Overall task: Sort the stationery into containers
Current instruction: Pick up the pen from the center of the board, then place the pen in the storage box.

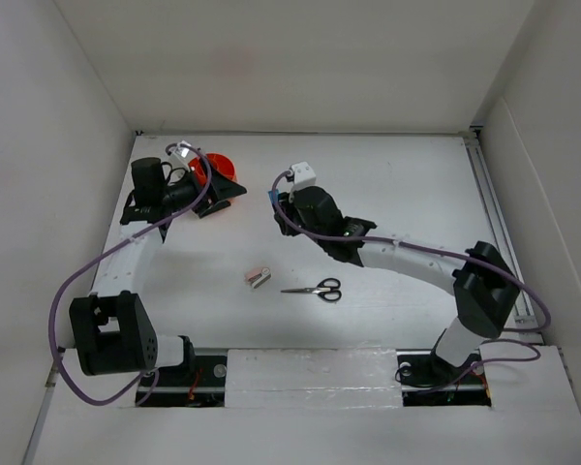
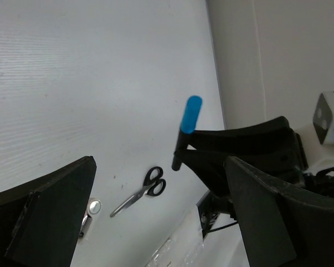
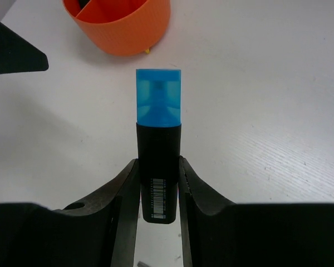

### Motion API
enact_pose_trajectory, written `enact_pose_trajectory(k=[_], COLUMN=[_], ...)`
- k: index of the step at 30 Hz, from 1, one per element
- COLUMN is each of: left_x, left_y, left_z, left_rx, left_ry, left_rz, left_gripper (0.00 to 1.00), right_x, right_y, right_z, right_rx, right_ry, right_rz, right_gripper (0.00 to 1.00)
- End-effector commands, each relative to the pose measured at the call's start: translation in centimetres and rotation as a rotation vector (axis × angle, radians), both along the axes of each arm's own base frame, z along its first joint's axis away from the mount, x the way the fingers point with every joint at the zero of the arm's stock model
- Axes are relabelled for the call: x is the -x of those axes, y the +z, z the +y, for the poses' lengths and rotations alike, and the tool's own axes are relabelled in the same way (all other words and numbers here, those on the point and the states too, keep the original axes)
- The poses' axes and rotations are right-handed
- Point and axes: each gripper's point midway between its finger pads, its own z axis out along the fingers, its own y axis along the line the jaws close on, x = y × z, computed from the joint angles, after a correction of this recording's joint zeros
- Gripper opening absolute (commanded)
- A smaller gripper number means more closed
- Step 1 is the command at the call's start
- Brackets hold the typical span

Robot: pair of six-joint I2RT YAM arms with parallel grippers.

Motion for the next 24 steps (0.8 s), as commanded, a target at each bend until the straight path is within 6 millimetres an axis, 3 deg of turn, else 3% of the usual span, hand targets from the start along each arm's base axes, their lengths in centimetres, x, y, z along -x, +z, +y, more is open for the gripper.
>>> enact_pose_trajectory(k=[1,2,4,8,13,17,24], left_x=[1.3,1.3,1.2,1.2,1.1,1.2,1.0], left_y=[3.6,3.6,3.7,3.0,2.8,2.7,2.4], left_z=[-1.1,-1.1,-1.1,-0.9,-0.9,-0.8,-0.8], left_rx=[0.056,0.056,0.055,0.048,0.045,0.04,0.041], left_ry=[-0.104,-0.104,-0.104,-0.083,-0.074,-0.077,-0.076], left_rz=[-0.149,-0.149,-0.159,-0.129,-0.12,-0.119,-0.11], left_gripper=[1.0,1.0,1.0,1.0,0.95,0.94,0.73], right_x=[-0.6,-0.7,-0.2,1.0,0.9,1.0,1.3], right_y=[3.5,4.1,3.5,5.6,5.6,7.0,7.7], right_z=[2.8,3.0,3.9,5.6,6.9,7.8,9.3], right_rx=[-0.052,-0.058,-0.047,-0.091,-0.096,-0.127,-0.161], right_ry=[0.04,0.044,0.055,0.083,0.101,0.132,0.162], right_rz=[-0.09,-0.107,-0.102,-0.134,-0.133,-0.143,-0.147], right_gripper=[0.0,0.0,0.0,0.0,0.0,0.0,0.0])
